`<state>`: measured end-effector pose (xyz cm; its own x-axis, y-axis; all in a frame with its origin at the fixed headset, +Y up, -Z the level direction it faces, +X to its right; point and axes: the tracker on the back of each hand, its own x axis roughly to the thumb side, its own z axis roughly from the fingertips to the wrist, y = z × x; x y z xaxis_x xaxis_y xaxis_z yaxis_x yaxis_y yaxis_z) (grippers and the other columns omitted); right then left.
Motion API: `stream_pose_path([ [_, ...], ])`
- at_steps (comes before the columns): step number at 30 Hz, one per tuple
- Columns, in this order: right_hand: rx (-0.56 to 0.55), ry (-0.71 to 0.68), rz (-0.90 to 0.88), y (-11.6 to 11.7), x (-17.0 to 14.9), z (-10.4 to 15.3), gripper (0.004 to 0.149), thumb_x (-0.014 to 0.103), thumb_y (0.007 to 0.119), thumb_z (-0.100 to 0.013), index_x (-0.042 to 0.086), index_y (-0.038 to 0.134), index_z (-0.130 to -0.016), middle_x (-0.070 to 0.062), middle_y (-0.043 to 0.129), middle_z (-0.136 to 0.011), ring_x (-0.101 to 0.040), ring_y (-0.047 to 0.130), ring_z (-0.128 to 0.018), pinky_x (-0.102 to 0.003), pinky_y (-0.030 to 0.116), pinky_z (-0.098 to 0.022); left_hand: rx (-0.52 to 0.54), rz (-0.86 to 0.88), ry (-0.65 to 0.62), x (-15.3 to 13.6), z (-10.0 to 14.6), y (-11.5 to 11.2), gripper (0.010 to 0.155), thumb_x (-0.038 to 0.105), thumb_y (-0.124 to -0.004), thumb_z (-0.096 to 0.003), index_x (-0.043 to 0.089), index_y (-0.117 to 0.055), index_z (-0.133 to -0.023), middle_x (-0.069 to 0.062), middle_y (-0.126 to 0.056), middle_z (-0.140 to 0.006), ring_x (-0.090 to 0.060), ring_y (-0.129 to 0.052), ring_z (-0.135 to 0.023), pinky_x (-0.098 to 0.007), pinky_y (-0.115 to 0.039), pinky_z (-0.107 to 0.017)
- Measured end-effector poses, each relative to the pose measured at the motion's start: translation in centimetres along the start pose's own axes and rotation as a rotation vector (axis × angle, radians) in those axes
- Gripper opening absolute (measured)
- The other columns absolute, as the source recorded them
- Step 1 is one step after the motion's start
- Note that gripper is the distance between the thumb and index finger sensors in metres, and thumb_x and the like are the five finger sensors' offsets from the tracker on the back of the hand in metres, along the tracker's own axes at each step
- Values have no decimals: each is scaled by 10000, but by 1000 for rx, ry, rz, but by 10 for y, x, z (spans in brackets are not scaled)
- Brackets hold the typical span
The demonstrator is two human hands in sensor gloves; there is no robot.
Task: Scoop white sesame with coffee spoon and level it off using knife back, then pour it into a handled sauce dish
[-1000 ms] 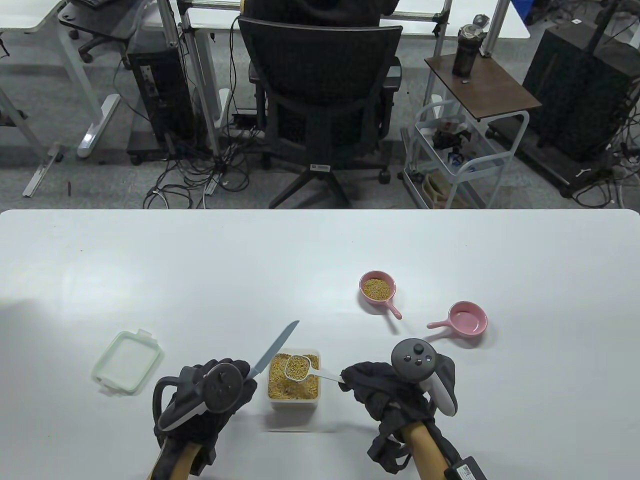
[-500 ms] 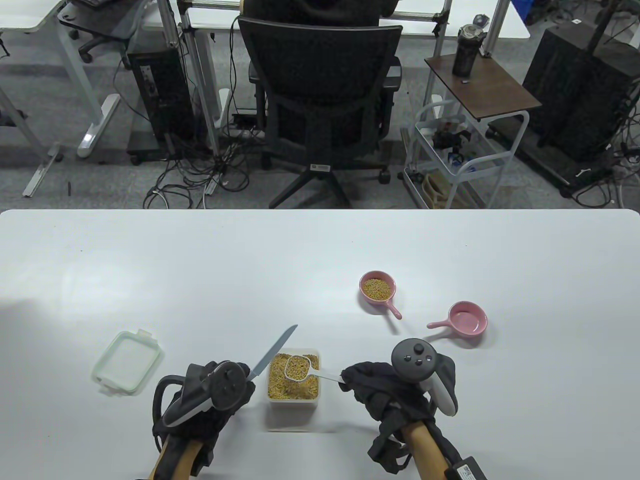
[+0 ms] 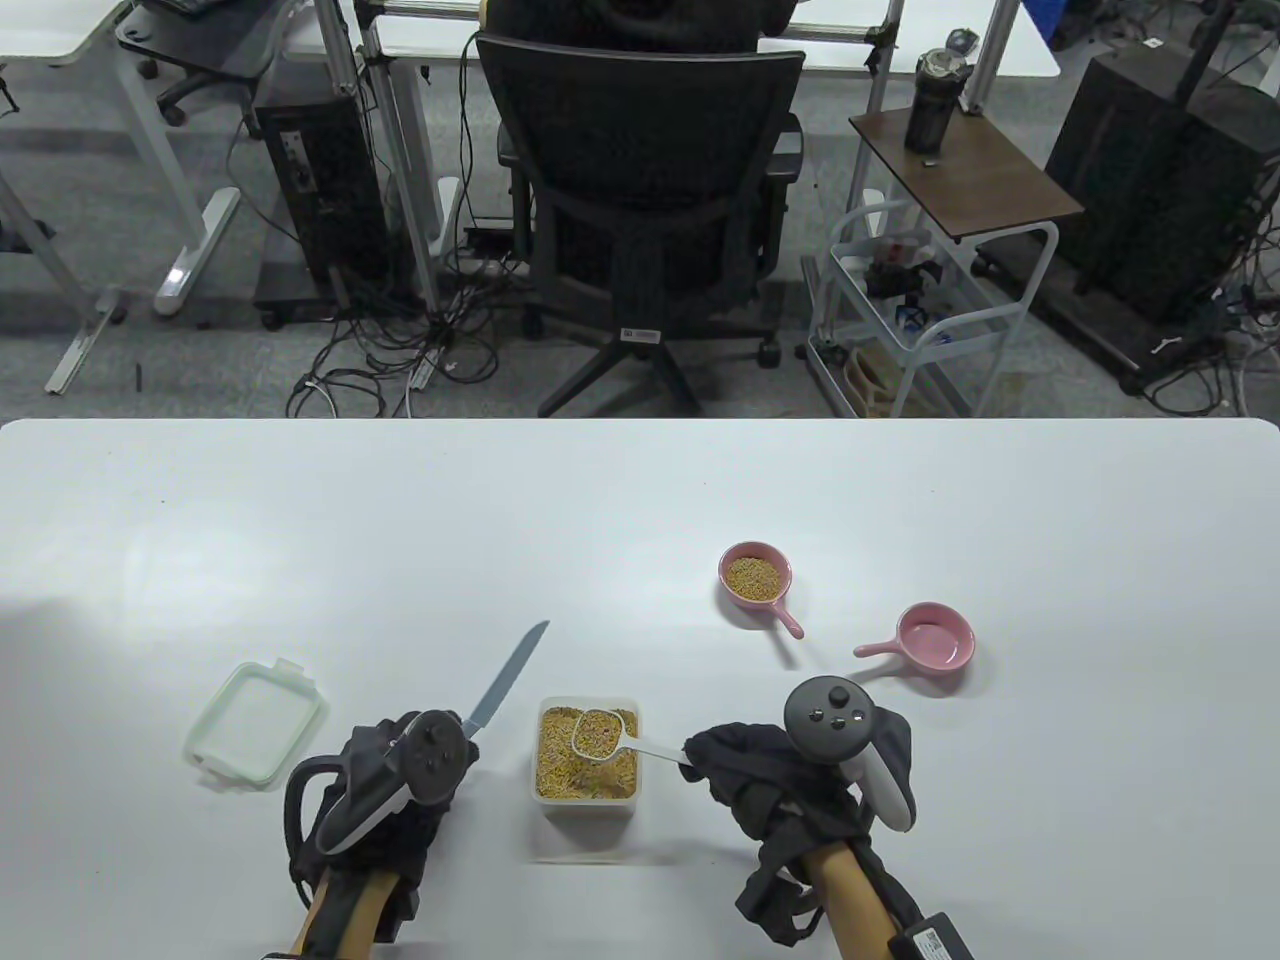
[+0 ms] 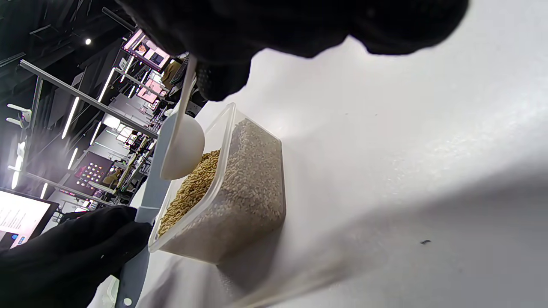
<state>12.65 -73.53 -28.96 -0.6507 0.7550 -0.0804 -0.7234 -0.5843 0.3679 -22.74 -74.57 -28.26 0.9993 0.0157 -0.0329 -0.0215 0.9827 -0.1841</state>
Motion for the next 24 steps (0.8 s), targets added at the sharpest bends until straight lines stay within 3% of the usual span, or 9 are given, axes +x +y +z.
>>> stream_pose_path([
  [13, 5, 4, 3, 1, 0, 1, 388, 387, 739, -607, 122, 942, -806, 78, 939, -378, -105, 908, -205, -407, 841, -273, -85, -24, 94, -9, -12, -15, 454, 497, -736, -619, 234, -802, -983, -12, -916, -810, -201, -960, -634, -526, -732, -676],
  [24, 6, 2, 7, 2, 0, 1, 388, 389, 740, -606, 124, 942, -806, 79, 940, -378, -106, 909, -208, -407, 841, -275, -79, -1, 139, -11, -12, -14, 467, 511, -771, -585, 225, -813, -951, -15, -924, -793, -204, -969, -638, -512, -733, -701],
])
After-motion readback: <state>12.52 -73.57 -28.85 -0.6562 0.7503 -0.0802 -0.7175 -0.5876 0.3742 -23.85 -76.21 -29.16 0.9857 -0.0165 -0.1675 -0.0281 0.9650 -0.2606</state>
